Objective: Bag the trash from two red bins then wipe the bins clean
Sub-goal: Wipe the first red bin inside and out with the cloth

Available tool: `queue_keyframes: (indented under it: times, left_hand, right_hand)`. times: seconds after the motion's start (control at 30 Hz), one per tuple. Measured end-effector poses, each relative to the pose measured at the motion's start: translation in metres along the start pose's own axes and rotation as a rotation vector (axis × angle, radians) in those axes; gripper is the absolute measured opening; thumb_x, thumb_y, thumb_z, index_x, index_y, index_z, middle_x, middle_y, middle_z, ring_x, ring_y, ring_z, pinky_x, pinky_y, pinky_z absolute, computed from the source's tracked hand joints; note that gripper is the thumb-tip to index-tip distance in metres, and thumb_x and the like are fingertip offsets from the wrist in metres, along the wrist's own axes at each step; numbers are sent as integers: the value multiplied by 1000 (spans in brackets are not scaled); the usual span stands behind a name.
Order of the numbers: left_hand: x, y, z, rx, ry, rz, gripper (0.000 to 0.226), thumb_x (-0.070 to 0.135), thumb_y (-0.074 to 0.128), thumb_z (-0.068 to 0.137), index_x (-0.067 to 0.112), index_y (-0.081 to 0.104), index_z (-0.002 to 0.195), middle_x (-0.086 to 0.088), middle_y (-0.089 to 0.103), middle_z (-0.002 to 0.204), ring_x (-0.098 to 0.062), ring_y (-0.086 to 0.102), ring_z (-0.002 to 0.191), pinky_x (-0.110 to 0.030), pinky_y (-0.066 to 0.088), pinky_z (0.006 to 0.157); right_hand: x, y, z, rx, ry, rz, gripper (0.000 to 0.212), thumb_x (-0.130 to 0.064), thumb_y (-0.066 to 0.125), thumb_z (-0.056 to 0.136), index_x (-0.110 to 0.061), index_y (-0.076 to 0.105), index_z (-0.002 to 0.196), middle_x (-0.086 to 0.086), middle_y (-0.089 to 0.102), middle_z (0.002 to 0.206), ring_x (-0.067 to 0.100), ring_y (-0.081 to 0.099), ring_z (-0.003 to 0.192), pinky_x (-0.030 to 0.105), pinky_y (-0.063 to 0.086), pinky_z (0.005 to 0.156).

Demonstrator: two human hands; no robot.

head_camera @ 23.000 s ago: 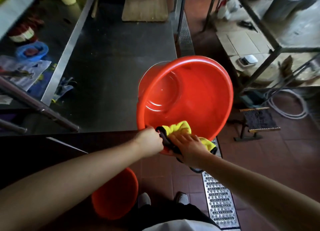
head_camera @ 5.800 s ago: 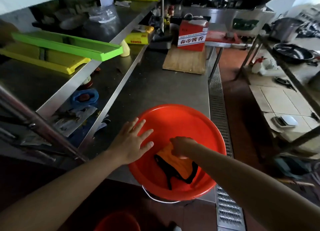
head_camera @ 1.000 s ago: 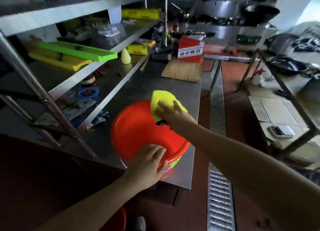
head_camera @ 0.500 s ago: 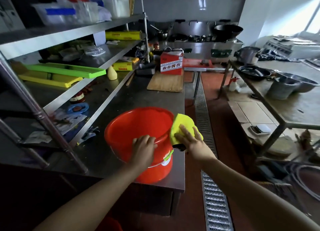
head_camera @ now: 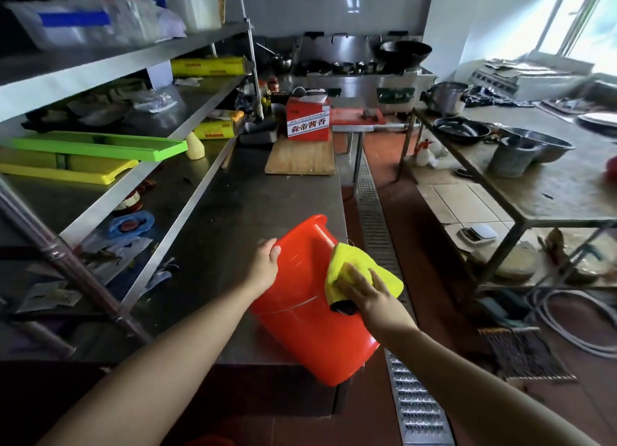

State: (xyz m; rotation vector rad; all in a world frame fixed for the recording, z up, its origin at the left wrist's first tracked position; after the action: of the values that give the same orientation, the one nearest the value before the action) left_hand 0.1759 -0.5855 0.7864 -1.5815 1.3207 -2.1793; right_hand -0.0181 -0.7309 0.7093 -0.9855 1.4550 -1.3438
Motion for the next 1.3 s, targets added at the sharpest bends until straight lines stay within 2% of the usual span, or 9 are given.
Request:
queue_keyframes:
  times: [0.17,0.27,0.4,0.53,0.67,0.77,0.9,1.13,1.3]
  left_hand:
    - [-31,32,-15,-295,251,397,102,63,53,88,28,-16,154,3,-34,156,-33,-8,148,-50,9,119]
    - [-59,37,-21,-355,315,562,128,76,64,67,38,-29,147,7,-50,145,-42,-14,145,-59,14,114]
    - [-79,21,-4,-253,321,610,107,64,58,81,31,-13,154,3,-31,158,-33,7,149,-47,26,114]
    - [-86,-12,15,-9,385,594,68,31,48,98,22,14,156,-4,27,159,-28,44,135,-38,45,102]
    - [-82,-39,21,247,488,796,60,14,54,92,11,37,149,-15,39,151,-37,33,139,-48,36,110]
    - [-74,-14,15,118,623,731,47,17,59,94,11,50,140,-11,54,136,-31,49,125,-41,46,99]
    - [-99,-1,23,3,211,499,54,21,43,103,27,24,154,-10,51,141,-26,54,123,-37,50,93]
    - [-102,-3,42,-120,137,268,54,23,45,103,39,26,151,-13,59,130,-24,60,114,-31,48,96]
    - [-114,-7,47,-250,128,163,52,31,43,103,46,25,149,-10,52,143,-24,54,125,-35,45,103]
  right_hand:
    - [-1,16,-1,-68,94,-13,88,9,31,94,-44,3,158,-13,-22,164,39,-4,153,47,46,107]
    - [-1,23,4,-57,74,-59,89,8,31,93,-44,-1,158,-10,-23,164,41,-4,152,46,44,110]
    - [-10,32,15,-82,21,-116,85,5,31,94,-38,-3,159,-4,-20,166,44,-3,151,47,41,112]
    - [-14,31,21,-52,23,-133,81,6,41,93,-33,15,159,2,2,168,53,12,147,52,54,95]
    - [-11,35,28,-80,23,-150,82,3,37,94,-39,10,159,-5,-3,168,48,11,149,49,54,96]
    - [-12,28,28,-58,69,-119,73,-8,42,96,-42,21,157,-8,8,167,43,22,147,48,56,85]
    - [-20,13,29,33,45,-165,58,-29,55,95,-37,41,151,-4,36,159,39,47,128,48,52,88]
    - [-57,-13,74,116,89,-13,51,-31,43,100,-34,36,151,3,43,142,34,40,124,45,47,93]
    - [-95,-11,98,127,32,7,59,-73,29,91,-40,56,132,4,46,139,33,39,130,53,39,103]
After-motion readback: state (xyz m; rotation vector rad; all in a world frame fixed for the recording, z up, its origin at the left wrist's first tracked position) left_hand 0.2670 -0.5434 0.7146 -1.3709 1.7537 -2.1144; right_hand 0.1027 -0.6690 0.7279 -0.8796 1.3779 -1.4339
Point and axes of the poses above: each hand's wrist, its own z-axis towards the middle knuckle, its own y-axis out of the palm, x = y × z, the point moved 6 cm from there along z, towards the middle knuckle
